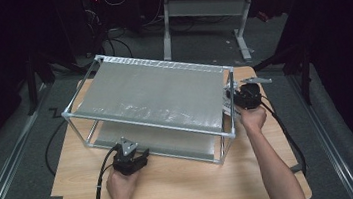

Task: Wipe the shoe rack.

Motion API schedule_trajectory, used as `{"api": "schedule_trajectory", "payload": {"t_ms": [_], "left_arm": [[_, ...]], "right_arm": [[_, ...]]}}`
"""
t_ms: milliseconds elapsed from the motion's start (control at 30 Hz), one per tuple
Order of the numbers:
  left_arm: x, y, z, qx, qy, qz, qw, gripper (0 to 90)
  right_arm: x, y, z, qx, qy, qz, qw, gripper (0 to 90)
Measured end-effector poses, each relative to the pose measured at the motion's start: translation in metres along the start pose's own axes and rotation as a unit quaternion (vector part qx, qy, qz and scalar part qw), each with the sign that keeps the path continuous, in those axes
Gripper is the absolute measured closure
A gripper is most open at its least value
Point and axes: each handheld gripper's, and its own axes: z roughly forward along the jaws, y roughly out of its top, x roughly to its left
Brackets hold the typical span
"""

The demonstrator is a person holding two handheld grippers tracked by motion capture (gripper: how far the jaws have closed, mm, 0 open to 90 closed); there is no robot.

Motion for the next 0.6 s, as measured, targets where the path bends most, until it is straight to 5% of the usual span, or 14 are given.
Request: {"api": "schedule_trajectory", "payload": {"t_ms": [300,600], "left_arm": [[0.0,0.0,0.0,0.0,-0.002,0.0,1.0,46.5],[0.0,0.0,0.0,0.0,-0.002,0.0,1.0,46.6]], "right_arm": [[0.002,0.02,-0.021,-0.04,0.006,-0.009,0.9991,76.8],[0.005,0.007,0.0,0.0,-0.005,-0.011,0.9999,77.0]]}}
